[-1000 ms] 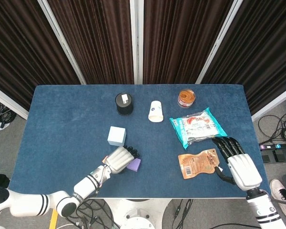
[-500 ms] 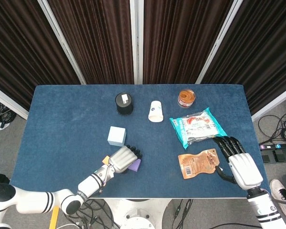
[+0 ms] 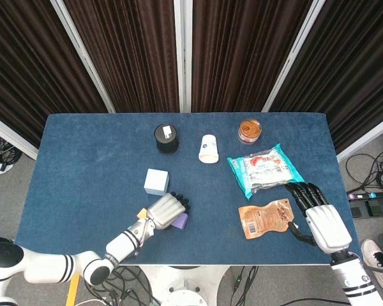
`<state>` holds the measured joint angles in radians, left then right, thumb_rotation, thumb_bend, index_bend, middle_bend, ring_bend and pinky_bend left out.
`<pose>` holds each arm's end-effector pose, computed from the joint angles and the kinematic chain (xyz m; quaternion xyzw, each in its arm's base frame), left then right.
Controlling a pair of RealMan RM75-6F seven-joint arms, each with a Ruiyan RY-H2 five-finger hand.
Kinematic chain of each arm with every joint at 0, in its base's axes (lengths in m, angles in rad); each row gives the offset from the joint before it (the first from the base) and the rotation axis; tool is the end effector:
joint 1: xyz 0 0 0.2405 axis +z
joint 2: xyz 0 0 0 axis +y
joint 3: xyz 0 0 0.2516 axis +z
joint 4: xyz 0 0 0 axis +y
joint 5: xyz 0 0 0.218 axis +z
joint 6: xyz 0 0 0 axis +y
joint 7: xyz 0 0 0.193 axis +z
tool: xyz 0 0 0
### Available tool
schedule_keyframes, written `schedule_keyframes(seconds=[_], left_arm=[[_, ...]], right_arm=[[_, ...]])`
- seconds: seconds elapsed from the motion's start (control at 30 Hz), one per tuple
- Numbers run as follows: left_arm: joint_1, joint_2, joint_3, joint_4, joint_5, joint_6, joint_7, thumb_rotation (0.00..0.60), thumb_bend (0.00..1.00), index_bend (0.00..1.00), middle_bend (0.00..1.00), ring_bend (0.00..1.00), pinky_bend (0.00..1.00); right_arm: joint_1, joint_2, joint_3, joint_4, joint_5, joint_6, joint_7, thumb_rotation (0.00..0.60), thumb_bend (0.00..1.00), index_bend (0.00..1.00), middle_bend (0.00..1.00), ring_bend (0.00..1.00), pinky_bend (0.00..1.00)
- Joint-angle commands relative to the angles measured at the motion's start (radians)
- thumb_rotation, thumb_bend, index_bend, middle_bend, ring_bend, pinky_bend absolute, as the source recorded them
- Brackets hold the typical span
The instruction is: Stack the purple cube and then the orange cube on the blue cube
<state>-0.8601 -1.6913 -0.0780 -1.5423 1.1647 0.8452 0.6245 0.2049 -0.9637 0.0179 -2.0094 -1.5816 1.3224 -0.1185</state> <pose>-0.0596 0.3131 -0.1283 -0.8695 -0.2455 -0.3134 0.2923 -0.2031 -0.2376 0.1248 0.6694 -0.4084 0.4143 0.4620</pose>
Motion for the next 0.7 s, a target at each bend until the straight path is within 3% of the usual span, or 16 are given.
schedule_keyframes(seconds=[0.03, 0.3, 0.7], left_arm=[[0.000, -0.001, 0.003, 0.000, -0.009, 0.007, 0.002, 0.600, 0.25, 0.49, 0.40, 0.30, 0.38], [0.016, 0.053, 0.011, -0.077, -0.009, 0.060, 0.021, 0.600, 0.28, 0.49, 0.40, 0.30, 0.38], [0.032, 0.277, 0.009, -0.290, -0.024, 0.142, 0.112, 0.600, 0.28, 0.49, 0.41, 0.30, 0.38]], right_arm=[[0.000, 0.000, 0.001, 0.001, 0.000, 0.001, 0.001, 0.600, 0.30, 0.00, 0.08, 0.00, 0.00], [0.003, 0.001, 0.004, 0.000, 0.006, -0.004, 0.003, 0.600, 0.29, 0.00, 0.08, 0.00, 0.00], [0.006, -0.012, -0.001, 0.004, 0.009, -0.014, -0.022, 0.600, 0.29, 0.00, 0.08, 0.00, 0.00]])
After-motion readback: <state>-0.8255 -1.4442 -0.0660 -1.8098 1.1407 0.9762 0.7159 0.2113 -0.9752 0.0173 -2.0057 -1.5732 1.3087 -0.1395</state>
